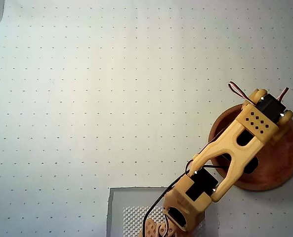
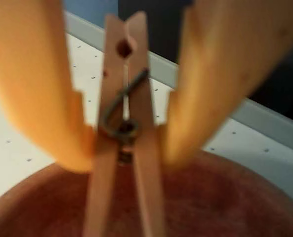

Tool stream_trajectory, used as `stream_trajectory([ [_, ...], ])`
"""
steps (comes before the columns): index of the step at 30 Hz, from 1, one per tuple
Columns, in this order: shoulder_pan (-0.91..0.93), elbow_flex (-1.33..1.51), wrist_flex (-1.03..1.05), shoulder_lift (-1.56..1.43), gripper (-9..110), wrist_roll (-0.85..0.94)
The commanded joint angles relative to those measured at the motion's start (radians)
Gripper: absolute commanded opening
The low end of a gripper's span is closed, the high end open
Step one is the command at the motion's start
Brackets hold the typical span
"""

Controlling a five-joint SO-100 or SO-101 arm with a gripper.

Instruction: Grasp a clothespin and put it in the bowl.

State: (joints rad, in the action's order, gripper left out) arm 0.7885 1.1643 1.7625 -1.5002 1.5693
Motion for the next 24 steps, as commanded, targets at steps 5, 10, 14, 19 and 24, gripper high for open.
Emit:
stream_trajectory([
  [5,0.061,-0.005,0.028,-0.080,-3,0.014],
  [10,0.057,-0.005,0.028,-0.015,-3,0.012],
  [14,0.055,-0.005,0.028,0.046,-3,0.008],
  [19,0.051,0.020,0.028,0.046,-3,0.012],
  [24,-0.005,0.095,0.028,0.046,-3,0.006],
])
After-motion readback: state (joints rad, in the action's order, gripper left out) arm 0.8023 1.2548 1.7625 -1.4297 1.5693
